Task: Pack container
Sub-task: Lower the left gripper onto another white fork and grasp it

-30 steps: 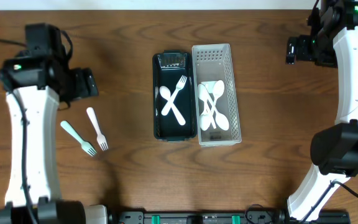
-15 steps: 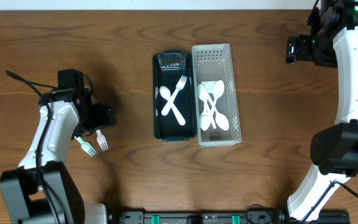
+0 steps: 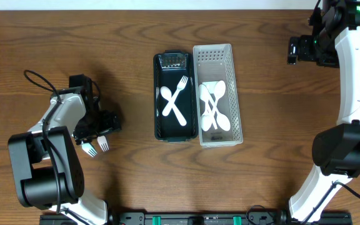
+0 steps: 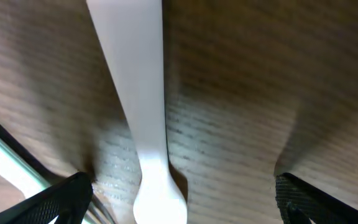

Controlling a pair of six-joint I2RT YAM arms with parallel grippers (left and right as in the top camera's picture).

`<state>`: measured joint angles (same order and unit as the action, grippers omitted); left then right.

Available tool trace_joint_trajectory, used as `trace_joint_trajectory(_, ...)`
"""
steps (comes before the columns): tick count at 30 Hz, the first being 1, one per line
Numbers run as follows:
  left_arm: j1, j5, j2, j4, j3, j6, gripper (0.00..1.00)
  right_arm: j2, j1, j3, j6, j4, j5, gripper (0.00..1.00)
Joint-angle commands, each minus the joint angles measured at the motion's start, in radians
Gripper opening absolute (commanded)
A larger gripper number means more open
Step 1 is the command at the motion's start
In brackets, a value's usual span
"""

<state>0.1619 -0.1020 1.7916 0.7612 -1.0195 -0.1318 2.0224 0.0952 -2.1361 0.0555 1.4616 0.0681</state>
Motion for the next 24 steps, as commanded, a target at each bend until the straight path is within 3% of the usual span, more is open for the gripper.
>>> trace_joint_trajectory(1,0.005,-0.004,0.006,-0.001,0.016,-0.013,0.96,0.009,0.005,0.003,-0.012,0.001,0.010,0.99)
trace_joint_trajectory(24,0.002,-0.097,0.006,-0.033,0.072,-0.012,0.95,0.009,0.005,0.003,-0.012,0.005,0.010,0.99)
